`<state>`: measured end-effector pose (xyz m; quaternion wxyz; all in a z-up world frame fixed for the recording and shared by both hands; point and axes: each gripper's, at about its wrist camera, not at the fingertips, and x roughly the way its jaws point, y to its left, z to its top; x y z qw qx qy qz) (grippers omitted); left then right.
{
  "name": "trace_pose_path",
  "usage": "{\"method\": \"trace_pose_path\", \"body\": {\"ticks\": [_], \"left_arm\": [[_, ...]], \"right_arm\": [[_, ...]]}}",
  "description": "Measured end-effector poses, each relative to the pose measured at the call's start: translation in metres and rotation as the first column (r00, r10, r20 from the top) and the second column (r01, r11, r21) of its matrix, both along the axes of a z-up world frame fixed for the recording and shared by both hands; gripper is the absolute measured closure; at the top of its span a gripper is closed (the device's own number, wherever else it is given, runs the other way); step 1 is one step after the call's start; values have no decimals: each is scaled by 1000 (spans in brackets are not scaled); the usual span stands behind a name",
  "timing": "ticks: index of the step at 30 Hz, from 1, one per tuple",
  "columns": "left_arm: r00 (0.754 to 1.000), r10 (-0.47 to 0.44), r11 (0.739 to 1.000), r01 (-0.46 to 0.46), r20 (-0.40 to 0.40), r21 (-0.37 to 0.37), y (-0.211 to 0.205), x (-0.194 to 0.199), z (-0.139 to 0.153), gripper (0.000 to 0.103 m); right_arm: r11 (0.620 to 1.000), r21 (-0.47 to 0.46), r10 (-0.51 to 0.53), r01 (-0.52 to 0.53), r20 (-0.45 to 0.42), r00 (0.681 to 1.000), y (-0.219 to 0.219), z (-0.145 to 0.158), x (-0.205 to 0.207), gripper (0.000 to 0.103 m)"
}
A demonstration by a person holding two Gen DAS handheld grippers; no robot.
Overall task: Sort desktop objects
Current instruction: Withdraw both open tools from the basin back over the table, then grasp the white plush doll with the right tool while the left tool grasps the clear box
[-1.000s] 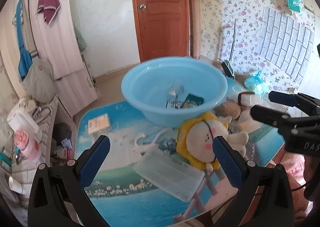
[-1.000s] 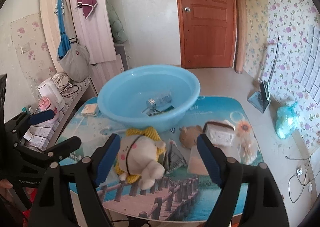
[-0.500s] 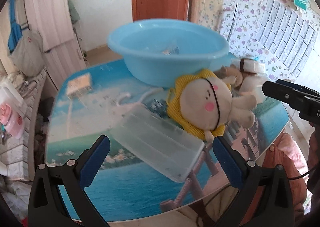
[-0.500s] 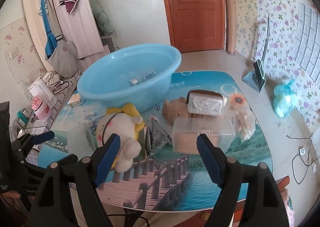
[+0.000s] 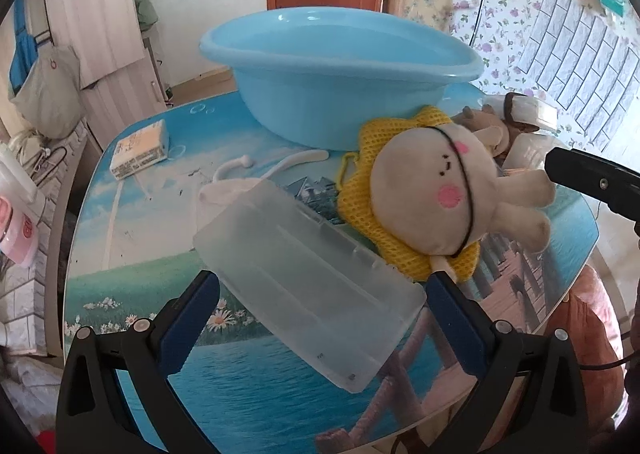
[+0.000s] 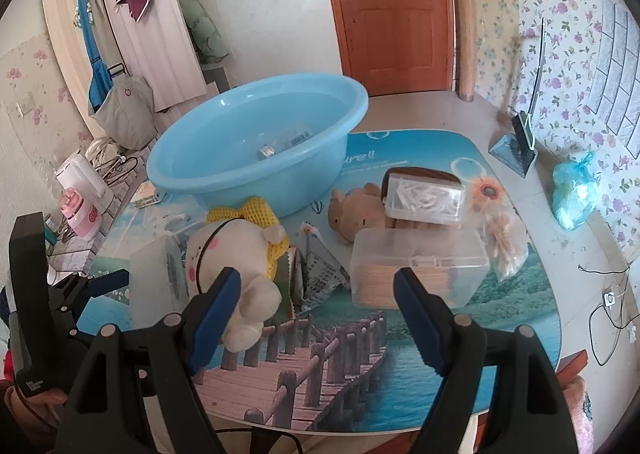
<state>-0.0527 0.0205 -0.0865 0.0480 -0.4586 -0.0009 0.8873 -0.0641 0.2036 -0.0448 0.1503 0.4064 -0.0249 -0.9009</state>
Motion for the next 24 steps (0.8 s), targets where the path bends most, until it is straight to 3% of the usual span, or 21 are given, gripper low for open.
{"method": "trace_pose_path", "body": {"ticks": [12, 24], "left_arm": [[993, 109, 994, -108, 34, -33, -45, 10, -12, 0], [995, 102, 994, -102, 9, -26, -40, -3, -10, 0]], "right_arm": [[999, 17, 45, -46, 5, 999, -19, -5, -2, 24], [993, 56, 106, -106, 5, 994, -45, -11, -3, 24]]}}
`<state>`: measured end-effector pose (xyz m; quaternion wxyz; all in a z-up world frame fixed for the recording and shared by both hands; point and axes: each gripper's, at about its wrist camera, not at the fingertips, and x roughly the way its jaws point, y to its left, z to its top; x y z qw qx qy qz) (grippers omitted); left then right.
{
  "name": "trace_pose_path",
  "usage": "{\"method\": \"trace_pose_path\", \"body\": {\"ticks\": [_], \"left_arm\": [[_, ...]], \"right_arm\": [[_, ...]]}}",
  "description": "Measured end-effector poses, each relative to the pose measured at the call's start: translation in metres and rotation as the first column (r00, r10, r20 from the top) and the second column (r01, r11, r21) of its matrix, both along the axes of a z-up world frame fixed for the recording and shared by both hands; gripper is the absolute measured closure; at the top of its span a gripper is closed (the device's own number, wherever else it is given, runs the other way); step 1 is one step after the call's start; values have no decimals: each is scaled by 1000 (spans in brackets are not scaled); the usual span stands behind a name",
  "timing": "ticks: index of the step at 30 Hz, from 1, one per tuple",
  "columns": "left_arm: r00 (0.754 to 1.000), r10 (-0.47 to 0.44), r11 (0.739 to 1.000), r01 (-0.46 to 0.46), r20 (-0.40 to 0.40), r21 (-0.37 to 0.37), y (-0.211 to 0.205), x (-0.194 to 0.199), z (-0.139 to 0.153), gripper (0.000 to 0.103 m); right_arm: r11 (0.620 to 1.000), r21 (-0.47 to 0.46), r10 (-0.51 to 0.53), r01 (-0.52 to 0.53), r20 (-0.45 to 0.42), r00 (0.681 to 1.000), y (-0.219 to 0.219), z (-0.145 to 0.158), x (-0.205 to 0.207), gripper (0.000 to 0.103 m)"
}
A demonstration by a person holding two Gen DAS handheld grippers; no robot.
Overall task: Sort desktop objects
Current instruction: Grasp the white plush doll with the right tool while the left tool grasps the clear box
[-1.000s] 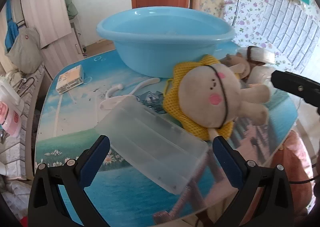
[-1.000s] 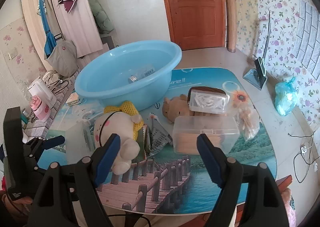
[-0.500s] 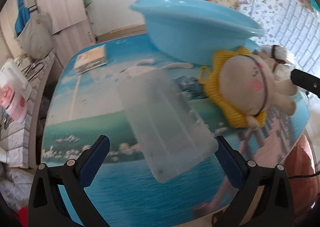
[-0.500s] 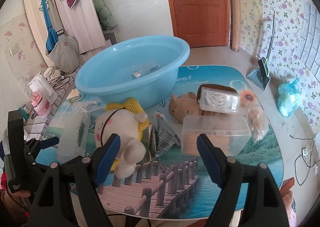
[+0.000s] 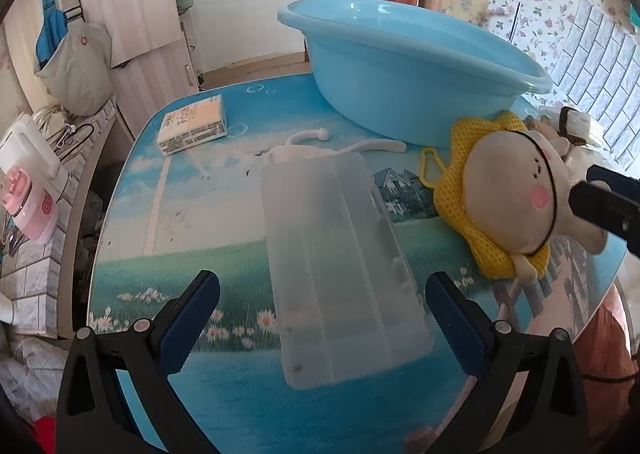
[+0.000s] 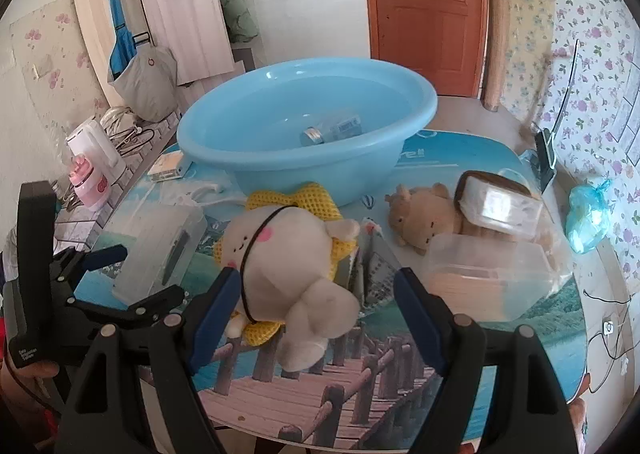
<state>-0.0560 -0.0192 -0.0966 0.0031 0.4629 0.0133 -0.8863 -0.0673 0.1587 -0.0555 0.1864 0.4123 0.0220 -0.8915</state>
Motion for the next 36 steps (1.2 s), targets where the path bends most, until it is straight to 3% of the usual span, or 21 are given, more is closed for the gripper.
{"method": "trace_pose_path", "body": {"ticks": [7, 9, 11, 12, 26, 28, 36], "left_arm": [[1000, -1, 1000, 1, -3, -5, -1, -4, -1, 1], [1000, -13, 1000, 13, -10, -2, -1, -5, -1, 12], [1000, -27, 1000, 27, -10, -2, -1, -6, -2, 37], [999, -36, 999, 36, -17, -15, 0, -5, -1, 42], [998, -51, 999, 52, -33, 14, -8, 1, 2, 42], [998, -51, 999, 52, -41, 18, -9, 2, 6, 42], [995, -34, 999, 37, -93, 29, -17, 8, 26, 42]], "right_arm": [[1000, 11, 16, -16, 7, 1000, -9, -5, -4, 24], [1000, 19, 24, -25, 11, 1000, -13, -7, -6, 24], [999, 29, 31, -32, 16, 999, -18, -9, -7, 24], [999, 33, 35, -36, 18, 999, -20, -11, -7, 24], [994, 85, 63, -66, 42, 997, -38, -22, -9, 24], [994, 80, 75, -77, 31, 997, -38, -20, -7, 35], [989, 37, 142, -141, -20, 990, -40, -2, 9, 41]]}}
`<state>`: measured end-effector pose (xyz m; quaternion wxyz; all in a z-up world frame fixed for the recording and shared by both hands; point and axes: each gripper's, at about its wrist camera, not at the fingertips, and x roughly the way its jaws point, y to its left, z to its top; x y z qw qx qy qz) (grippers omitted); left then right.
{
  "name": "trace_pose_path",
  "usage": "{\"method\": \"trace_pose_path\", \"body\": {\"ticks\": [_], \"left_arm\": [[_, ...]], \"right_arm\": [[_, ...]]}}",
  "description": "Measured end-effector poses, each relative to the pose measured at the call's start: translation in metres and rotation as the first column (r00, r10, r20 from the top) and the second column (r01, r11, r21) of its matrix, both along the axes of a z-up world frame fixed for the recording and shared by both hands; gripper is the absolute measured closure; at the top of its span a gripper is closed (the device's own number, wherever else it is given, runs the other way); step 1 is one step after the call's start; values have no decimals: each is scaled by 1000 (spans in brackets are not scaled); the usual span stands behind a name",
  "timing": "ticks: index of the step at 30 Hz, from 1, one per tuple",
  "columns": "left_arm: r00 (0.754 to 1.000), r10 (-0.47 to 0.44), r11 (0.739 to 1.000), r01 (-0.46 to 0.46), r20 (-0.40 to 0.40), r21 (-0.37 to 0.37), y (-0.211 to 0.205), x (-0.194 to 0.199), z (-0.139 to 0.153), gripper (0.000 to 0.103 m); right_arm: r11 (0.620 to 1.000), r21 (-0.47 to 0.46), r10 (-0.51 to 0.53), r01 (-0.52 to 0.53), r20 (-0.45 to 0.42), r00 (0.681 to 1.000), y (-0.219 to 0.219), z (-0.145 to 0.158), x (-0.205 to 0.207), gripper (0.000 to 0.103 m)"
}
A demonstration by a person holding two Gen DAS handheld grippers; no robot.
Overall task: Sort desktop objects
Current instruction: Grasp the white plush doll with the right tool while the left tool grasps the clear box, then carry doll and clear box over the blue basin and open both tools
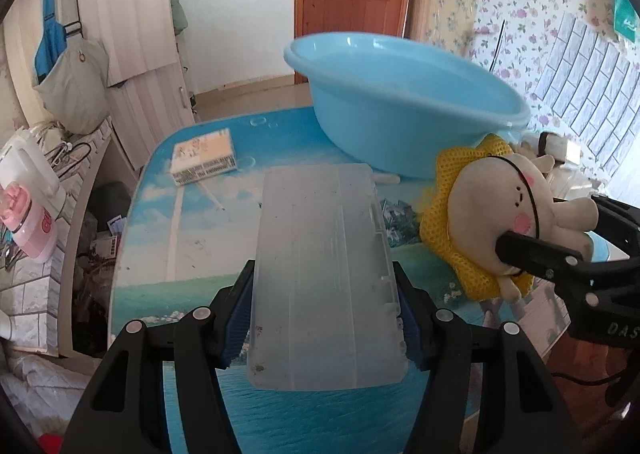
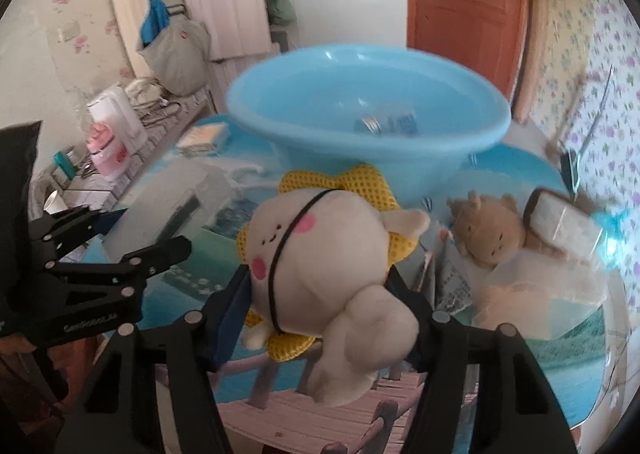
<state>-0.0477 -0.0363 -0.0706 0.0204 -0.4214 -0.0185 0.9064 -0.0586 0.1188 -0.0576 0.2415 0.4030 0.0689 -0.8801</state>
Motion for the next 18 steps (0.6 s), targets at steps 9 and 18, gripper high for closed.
{"method": "trace_pose_path", "body": {"ticks": [9, 18], "left_arm": [[997, 36, 999, -35, -63, 18, -8, 7, 27, 42], [992, 33, 999, -31, -118, 15, -10, 7, 58, 42]], "right_arm": [[997, -44, 60, -61, -30, 998, -6, 21, 11, 42], [986, -90, 135, -143, -97, 986, -7, 46, 23, 43]]}}
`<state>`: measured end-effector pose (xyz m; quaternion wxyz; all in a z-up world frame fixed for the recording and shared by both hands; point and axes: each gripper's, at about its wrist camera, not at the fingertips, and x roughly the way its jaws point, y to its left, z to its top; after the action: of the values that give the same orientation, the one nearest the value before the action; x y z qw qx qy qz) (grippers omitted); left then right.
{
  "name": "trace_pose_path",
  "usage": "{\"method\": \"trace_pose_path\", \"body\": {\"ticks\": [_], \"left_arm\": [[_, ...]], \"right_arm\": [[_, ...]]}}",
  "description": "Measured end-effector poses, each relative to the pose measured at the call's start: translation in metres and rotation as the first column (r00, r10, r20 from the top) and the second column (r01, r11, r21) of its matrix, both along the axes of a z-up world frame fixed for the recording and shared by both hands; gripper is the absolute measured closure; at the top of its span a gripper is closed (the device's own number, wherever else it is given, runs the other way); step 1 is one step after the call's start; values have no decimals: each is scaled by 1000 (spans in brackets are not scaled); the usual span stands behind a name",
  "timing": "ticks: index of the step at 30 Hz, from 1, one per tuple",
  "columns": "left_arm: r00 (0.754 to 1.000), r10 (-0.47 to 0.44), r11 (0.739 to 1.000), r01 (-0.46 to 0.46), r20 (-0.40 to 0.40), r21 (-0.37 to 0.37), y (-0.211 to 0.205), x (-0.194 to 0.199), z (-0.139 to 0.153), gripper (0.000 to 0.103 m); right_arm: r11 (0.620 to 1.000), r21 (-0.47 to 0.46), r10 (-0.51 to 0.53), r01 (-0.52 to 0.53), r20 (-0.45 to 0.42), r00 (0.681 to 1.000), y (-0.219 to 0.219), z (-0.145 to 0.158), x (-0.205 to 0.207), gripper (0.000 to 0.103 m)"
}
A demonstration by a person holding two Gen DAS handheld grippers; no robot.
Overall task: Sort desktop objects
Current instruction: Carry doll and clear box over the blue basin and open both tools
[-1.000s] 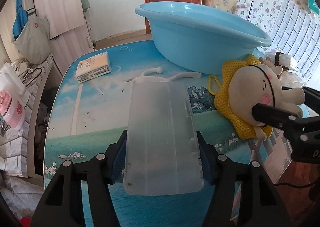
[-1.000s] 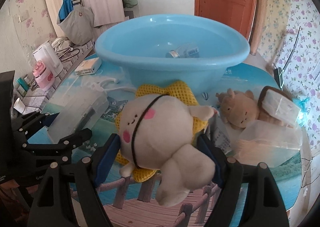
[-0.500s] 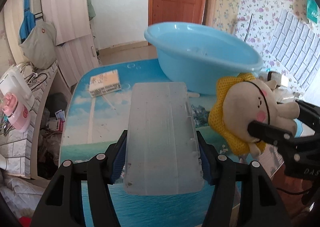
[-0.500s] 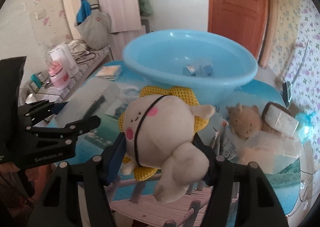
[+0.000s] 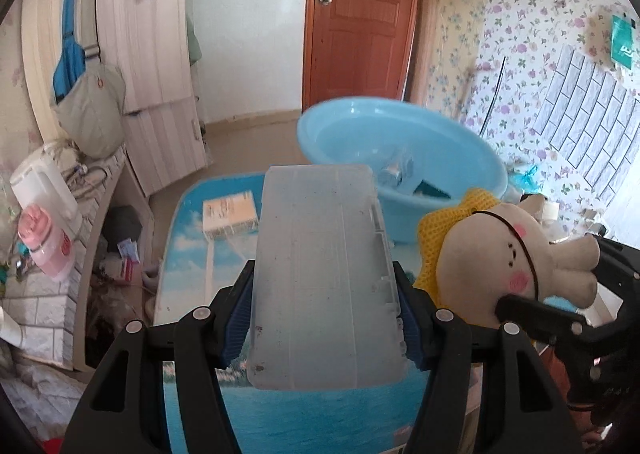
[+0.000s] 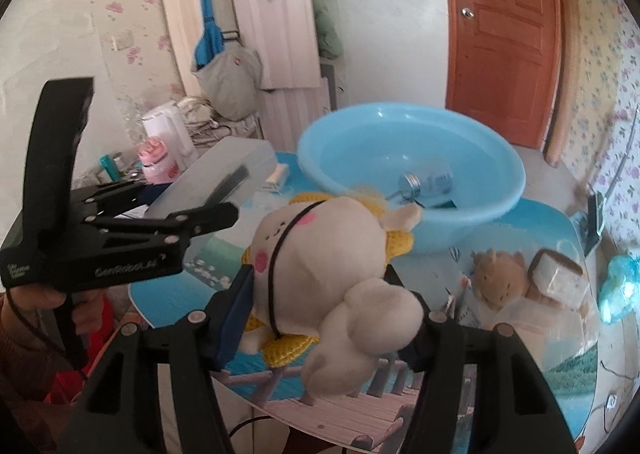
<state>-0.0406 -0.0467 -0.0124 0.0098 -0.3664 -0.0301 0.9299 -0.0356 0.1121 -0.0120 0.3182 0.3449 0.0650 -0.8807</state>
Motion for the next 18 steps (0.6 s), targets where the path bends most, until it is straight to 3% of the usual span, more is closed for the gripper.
{"method": "trace_pose_path", "body": {"ticks": [6, 18], "left_arm": [[999, 4, 1000, -4, -32, -4, -1, -9, 15, 42], [999, -18, 999, 16, -43, -36, 16, -51, 23, 42]], "right_arm": [[998, -55, 28, -30, -29, 999, 4, 15, -3, 43], [992, -113, -63, 56, -62, 996, 36, 20, -45, 43]]}}
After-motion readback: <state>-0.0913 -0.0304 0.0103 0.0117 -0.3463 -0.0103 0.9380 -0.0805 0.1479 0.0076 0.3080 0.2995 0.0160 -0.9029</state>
